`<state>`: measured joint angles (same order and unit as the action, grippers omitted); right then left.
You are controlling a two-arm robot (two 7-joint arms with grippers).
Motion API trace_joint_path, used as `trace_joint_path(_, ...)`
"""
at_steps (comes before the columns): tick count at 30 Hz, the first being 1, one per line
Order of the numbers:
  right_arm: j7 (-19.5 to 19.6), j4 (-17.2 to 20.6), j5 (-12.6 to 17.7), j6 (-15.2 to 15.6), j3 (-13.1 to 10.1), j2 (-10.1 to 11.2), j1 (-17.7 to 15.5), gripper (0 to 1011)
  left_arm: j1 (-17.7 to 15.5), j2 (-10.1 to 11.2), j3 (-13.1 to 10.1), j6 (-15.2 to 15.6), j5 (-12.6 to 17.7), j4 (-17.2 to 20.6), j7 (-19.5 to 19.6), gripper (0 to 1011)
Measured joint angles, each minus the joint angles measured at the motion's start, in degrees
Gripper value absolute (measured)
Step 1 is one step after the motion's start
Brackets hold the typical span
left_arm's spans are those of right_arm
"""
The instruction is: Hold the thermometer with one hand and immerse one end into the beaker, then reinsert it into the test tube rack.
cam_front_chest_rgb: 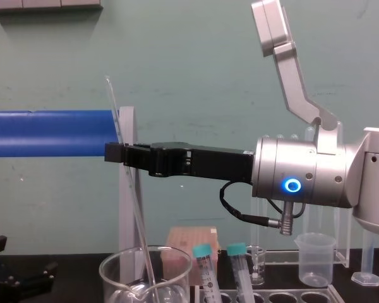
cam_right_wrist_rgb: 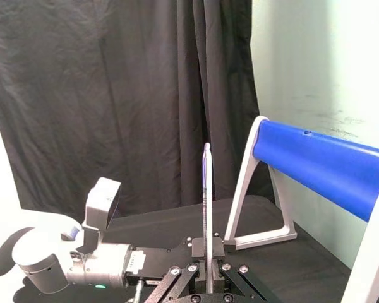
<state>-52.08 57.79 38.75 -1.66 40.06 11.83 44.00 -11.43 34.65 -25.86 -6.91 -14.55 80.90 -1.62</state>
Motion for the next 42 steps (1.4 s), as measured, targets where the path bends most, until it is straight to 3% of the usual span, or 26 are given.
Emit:
trace_joint_path(34, 1.78, 2.29, -0.5, 0.75, -0.18, 0.62, -0.97, 53, 0.0, 0.0, 0.0, 0.0, 0.0, 0.0, 0.0, 1008)
trace_joint_path(39, 2.68, 4.63, 0.28, 1.29, -1.17, 1.18, -1.02, 53, 0.0, 0.0, 0.0, 0.0, 0.0, 0.0, 0.0, 1008)
trace_joint_path(42, 3.3, 8.3, 2.1, 1.69, -2.94, 2.23, -1.0, 53, 0.0, 0.0, 0.0, 0.0, 0.0, 0.0, 0.0, 1008)
